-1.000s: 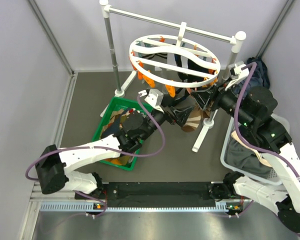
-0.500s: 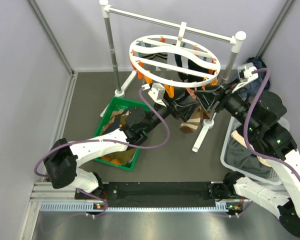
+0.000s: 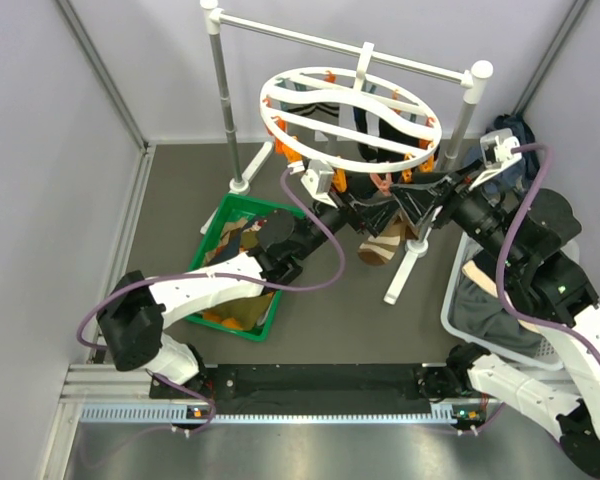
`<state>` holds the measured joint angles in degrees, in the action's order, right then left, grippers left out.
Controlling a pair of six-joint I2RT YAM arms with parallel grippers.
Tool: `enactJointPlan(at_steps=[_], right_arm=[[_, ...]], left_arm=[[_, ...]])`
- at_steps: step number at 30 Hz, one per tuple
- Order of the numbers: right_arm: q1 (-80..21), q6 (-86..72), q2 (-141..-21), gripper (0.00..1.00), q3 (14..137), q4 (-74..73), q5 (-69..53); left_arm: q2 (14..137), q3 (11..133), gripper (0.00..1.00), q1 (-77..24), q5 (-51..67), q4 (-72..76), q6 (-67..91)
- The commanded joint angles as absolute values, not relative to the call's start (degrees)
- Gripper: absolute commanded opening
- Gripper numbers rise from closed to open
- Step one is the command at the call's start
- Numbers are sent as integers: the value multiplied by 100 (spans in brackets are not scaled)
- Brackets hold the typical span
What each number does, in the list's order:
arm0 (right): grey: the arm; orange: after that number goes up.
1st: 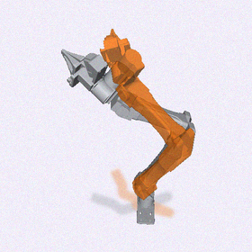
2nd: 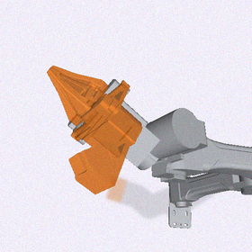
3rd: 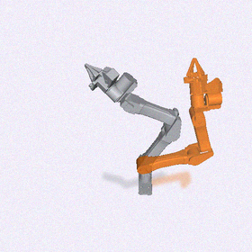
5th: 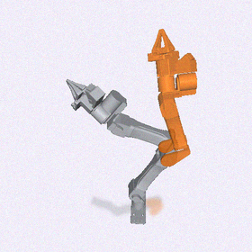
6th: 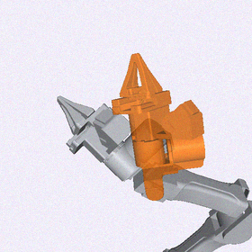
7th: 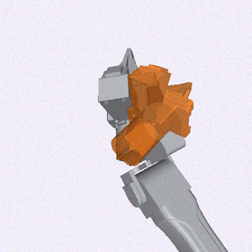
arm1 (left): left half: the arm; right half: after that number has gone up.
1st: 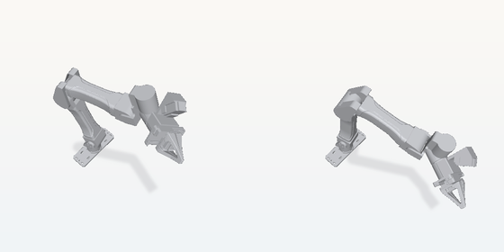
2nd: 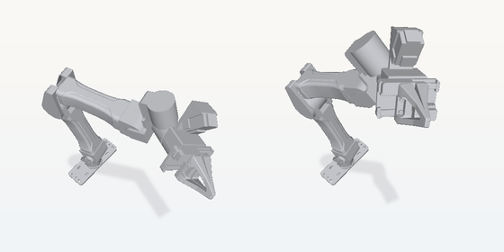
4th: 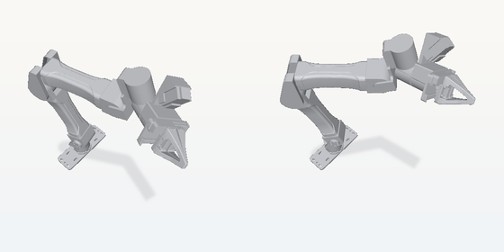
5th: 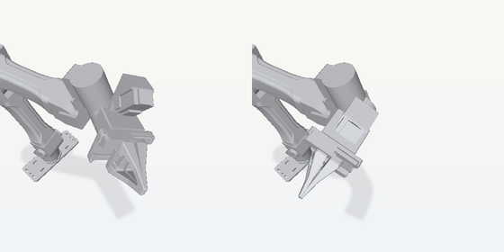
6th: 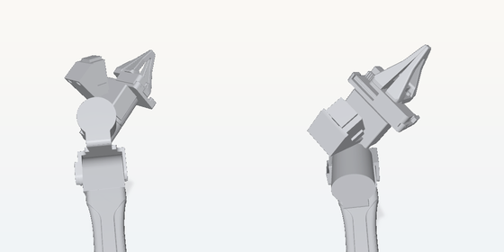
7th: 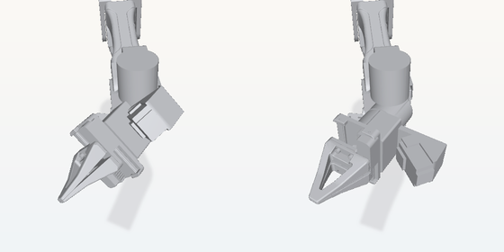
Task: Clip the socks to the hanger
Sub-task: Open the clamp at the hanger.
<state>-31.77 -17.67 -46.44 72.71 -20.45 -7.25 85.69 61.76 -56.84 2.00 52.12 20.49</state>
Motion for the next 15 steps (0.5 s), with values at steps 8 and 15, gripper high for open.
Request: enactJointPlan(at_steps=[8,15], right_arm=[[-3173,-1775,-4491,61,7330,-1942,-905],[-3173,-1714,-4570,62,7707,-2284,-949]], left_arm=[[8613,6337,54,-5687,264,5968,2496],[8613,6231,33,-5730,150,5959,2575]])
